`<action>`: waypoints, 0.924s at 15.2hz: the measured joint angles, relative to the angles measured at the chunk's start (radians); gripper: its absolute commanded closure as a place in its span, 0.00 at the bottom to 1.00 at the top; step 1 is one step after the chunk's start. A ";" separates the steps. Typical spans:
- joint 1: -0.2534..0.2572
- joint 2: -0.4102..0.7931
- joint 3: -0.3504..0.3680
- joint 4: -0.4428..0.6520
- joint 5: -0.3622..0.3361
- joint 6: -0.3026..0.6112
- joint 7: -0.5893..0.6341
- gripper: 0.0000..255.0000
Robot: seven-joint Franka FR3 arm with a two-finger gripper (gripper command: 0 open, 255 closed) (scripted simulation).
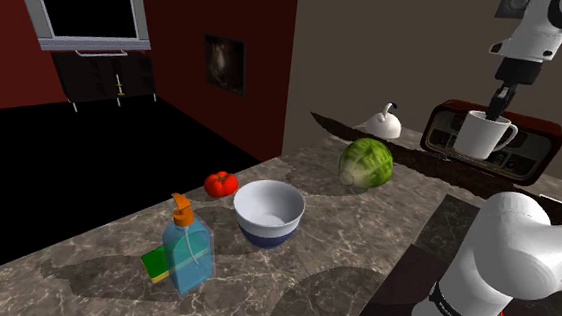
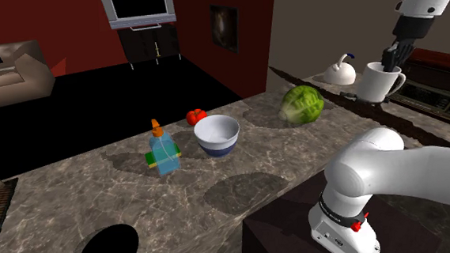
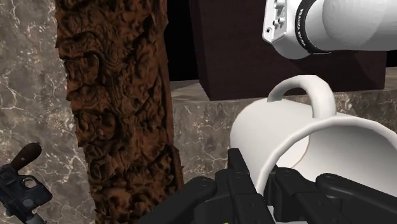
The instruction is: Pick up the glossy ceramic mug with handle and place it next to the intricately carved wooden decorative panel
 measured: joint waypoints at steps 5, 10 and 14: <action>0.026 0.032 -0.116 0.107 -0.097 -0.012 -0.117 1.00; 0.087 0.089 -0.243 0.244 -0.179 -0.007 -0.230 1.00; 0.152 0.134 -0.345 0.373 -0.233 -0.010 -0.322 1.00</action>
